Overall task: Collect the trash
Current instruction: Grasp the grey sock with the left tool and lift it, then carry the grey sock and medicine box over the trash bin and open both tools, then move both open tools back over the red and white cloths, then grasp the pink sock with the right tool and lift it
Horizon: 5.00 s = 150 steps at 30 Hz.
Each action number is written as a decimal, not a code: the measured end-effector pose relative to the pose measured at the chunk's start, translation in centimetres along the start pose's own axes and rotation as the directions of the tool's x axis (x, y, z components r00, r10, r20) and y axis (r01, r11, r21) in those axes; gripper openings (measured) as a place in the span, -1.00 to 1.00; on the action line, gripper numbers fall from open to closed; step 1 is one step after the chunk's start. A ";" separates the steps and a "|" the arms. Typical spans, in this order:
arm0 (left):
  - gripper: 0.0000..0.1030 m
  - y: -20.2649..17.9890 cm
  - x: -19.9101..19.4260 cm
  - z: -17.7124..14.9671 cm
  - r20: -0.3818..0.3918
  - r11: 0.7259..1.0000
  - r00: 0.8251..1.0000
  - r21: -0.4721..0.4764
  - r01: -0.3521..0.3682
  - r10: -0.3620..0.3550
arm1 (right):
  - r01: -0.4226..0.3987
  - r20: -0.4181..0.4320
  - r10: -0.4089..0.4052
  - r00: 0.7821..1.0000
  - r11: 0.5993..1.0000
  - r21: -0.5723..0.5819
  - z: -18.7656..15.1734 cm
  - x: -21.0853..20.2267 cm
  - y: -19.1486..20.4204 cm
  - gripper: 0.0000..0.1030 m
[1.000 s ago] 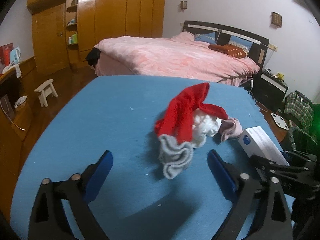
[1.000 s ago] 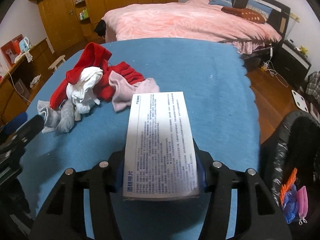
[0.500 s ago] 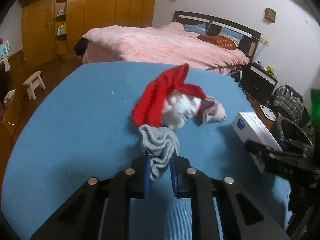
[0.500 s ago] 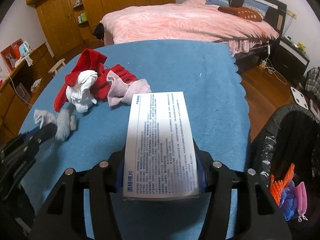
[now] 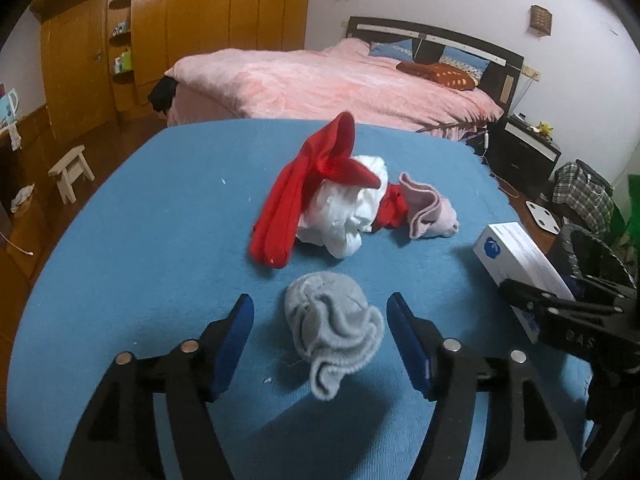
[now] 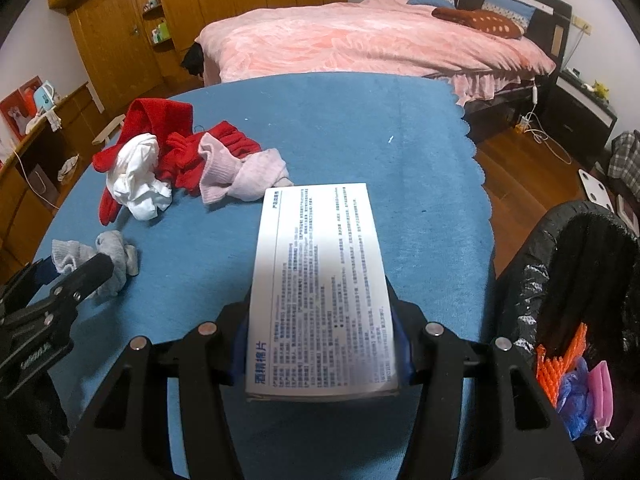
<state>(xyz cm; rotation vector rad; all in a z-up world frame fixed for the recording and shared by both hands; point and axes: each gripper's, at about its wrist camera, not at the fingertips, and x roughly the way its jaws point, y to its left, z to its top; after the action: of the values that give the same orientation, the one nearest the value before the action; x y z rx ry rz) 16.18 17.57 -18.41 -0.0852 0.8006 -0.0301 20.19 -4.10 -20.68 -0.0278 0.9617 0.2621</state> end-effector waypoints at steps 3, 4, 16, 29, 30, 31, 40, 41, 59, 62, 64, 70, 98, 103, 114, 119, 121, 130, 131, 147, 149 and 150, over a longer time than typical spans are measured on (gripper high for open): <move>0.10 0.0 0.8 0.0 -0.025 1.000 0.999 -0.005 0.022 -0.022 | -0.006 -0.006 0.006 1.000 1.000 0.009 -0.1 0.4 -0.3 0.08; -0.14 -0.1 1.0 0.0 -0.035 0.999 0.999 -0.002 0.032 -0.032 | -0.005 -0.003 0.005 1.000 1.000 0.007 -0.1 0.5 -0.3 0.17; -0.22 -1.0 -0.7 0.2 0.019 0.999 0.999 0.016 0.034 -0.034 | -0.015 0.027 0.015 1.000 1.000 -0.004 0.6 -1.0 -0.3 0.06; -0.22 -3.8 -5.7 2.9 0.133 0.998 0.990 0.032 0.046 -0.050 | -0.032 0.157 0.027 0.987 0.999 0.024 2.3 -8.1 -2.2 0.07; -0.22 -4.1 -6.0 3.2 0.138 0.998 0.989 0.035 0.050 -0.054 | -0.030 0.169 0.025 0.985 0.999 0.027 2.3 -8.8 -2.6 0.07; -0.22 -4.5 -6.4 3.4 0.143 0.998 0.988 0.038 0.056 -0.060 | -0.027 0.179 0.021 0.984 0.999 0.030 2.3 -9.4 -2.9 0.07; -0.22 -9.4 -8.7 4.3 0.181 0.990 0.975 0.090 0.112 -0.127 | 0.004 0.244 -0.025 0.970 0.996 0.087 1.3 -14.5 -7.6 0.07; -0.22 -9.9 -8.8 4.3 0.183 0.988 0.974 0.095 0.118 -0.134 | 0.007 0.247 -0.031 0.968 0.996 0.094 1.1 -14.9 -8.1 0.07; -0.22 -23.0 -9.4 4.0 0.155 0.921 0.930 0.263 0.286 -0.334 | 0.145 0.265 -0.214 0.940 0.956 0.256 -4.5 -20.1 -19.3 0.07; -0.22 -25.0 -9.2 3.7 0.139 0.905 0.921 0.288 0.315 -0.364 | 0.166 0.254 -0.239 0.937 0.946 0.277 -5.3 -20.2 -20.5 0.07; -0.22 -26.2 -8.9 3.4 0.128 0.893 0.915 0.304 0.332 -0.383 | 0.181 0.246 -0.256 0.935 0.939 0.292 -6.1 -20.3 -21.5 0.07; -0.21 -29.4 -7.9 2.6 0.082 0.865 0.901 0.331 0.378 -0.425 | 0.217 0.220 -0.295 0.930 0.922 0.322 -7.7 -20.0 -23.9 0.07; 0.86 -22.8 -8.8 3.7 0.137 0.931 0.944 0.257 0.258 -0.299 | 0.164 0.278 -0.250 0.927 0.940 0.298 -6.5 -19.3 -21.8 0.88; 0.86 -18.4 -9.4 4.1 0.190 0.962 0.959 0.216 0.169 -0.211 | 0.137 0.292 -0.211 0.933 0.958 0.253 -4.3 -18.1 -19.1 0.88; 0.86 -9.5 -8.8 4.6 0.239 0.994 0.970 0.107 0.009 -0.034 | 0.062 0.300 -0.105 0.948 0.987 0.149 0.1 -14.0 -12.2 0.88; 0.86 -6.2 -7.7 4.2 0.230 0.997 0.973 0.062 -0.048 0.033 | 0.033 0.289 -0.064 0.955 0.993 0.111 1.9 -11.6 -9.4 0.88; 0.86 -4.8 -7.0 4.0 0.222 0.996 0.973 0.045 -0.071 0.059 | 0.023 0.278 -0.049 0.959 0.995 0.096 2.5 -10.2 -8.2 0.88; 0.86 0.0 -3.5 3.3 0.170 0.991 0.976 -0.032 -0.131 0.134 | 0.001 0.207 -0.004 0.978 1.000 0.014 4.5 -3.7 -3.2 0.88; 0.86 0.5 -3.2 3.2 0.163 0.990 0.977 -0.039 -0.133 0.138 | -0.001 0.197 0.001 0.980 1.000 0.004 4.6 -3.0 -2.7 0.88; 0.84 3.6 -0.7 2.2 0.125 0.985 0.978 -0.069 -0.161 0.169 | -0.030 0.085 0.039 0.996 0.993 -0.111 6.2 4.9 3.3 0.88; 0.84 3.8 -0.7 2.1 0.123 0.984 0.978 -0.077 -0.160 0.169 | -0.035 0.073 0.043 0.996 0.993 -0.110 6.4 5.4 3.5 0.88; 0.84 4.0 -0.7 2.0 0.121 0.984 0.978 -0.083 -0.159 0.168 | -0.039 0.065 0.046 0.997 0.993 -0.112 6.5 5.6 3.5 0.87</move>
<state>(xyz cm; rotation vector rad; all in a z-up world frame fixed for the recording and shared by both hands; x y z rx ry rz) 17.13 21.72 -16.84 -0.0892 0.6785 0.1590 27.67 1.39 -21.14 -0.0994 0.8809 0.3530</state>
